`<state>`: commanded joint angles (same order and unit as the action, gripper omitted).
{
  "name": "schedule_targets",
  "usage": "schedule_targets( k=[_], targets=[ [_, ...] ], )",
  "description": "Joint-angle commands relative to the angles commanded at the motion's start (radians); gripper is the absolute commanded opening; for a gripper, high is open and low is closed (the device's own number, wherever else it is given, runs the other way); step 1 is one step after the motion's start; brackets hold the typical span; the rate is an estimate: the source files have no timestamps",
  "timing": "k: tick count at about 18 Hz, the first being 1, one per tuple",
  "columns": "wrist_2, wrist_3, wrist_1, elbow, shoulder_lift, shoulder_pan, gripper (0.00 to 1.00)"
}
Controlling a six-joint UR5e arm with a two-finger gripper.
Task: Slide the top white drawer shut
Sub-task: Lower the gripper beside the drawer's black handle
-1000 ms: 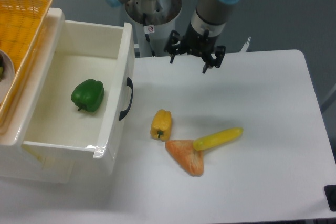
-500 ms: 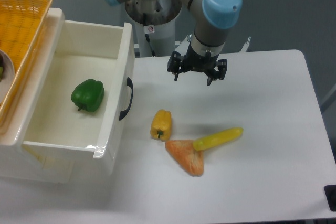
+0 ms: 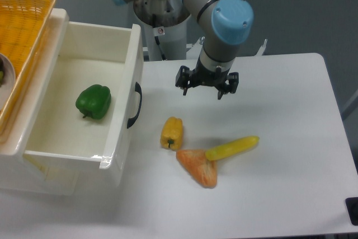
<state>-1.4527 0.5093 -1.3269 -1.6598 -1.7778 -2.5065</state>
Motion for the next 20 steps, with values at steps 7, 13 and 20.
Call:
schedule_targets(
  k=[7,13,20],
  targets=[
    [0.002,0.008,0.005,0.008,-0.035,0.012,1.00],
    [0.005,0.002,0.002,0.015,-0.077,0.040,1.00],
    [0.049,0.000,0.000,0.011,-0.111,0.054,1.00]
  ],
)
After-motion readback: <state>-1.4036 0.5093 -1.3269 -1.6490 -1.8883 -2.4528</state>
